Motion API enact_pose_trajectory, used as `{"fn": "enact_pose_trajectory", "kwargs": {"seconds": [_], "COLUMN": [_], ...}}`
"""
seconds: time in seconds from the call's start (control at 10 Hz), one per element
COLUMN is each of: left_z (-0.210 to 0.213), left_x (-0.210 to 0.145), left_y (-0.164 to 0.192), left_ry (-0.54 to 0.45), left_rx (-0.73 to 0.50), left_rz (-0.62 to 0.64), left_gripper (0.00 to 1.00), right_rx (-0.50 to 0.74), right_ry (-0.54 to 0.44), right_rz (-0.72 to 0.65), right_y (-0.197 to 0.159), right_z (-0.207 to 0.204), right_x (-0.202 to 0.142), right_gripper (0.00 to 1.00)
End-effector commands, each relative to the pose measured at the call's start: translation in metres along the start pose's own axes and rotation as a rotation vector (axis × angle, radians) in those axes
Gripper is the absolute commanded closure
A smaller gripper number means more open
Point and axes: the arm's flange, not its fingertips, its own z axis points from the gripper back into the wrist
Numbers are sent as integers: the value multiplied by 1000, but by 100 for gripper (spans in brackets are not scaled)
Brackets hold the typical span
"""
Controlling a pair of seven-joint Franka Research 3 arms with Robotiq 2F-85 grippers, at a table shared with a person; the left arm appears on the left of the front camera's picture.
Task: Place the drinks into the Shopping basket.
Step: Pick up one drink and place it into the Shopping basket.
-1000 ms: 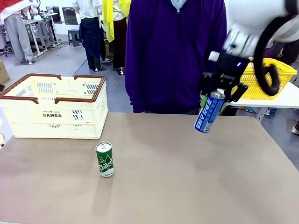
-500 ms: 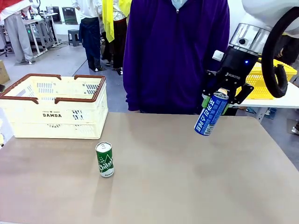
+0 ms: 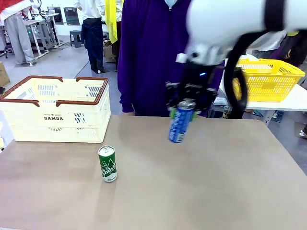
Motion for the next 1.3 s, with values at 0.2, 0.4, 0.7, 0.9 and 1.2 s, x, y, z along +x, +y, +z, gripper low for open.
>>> {"fn": "enact_pose_trajectory", "kwargs": {"seconds": [0.2, 0.4, 0.7, 0.9, 1.2], "left_z": [0, 0, 0, 0, 0], "left_x": [-1, -1, -1, -1, -1], "left_y": [-1, -1, -1, -1, -1], "left_ry": [2, 2, 2, 2, 2], "left_rx": [6, 6, 6, 6, 6], "left_rz": [3, 3, 3, 3, 3], "left_gripper": [0, 0, 0, 0, 0], "right_rx": [-181, -124, -26, 22, -5], "right_ry": [-3, -5, 89, 130, 162], "right_rz": [150, 277, 390, 411, 384], "right_y": [87, 111, 131, 132, 128], "right_z": [-88, -133, -159, -169, -178], "right_x": [56, 71, 91, 102, 108], "right_gripper": [100, 100, 100, 100, 100]}}
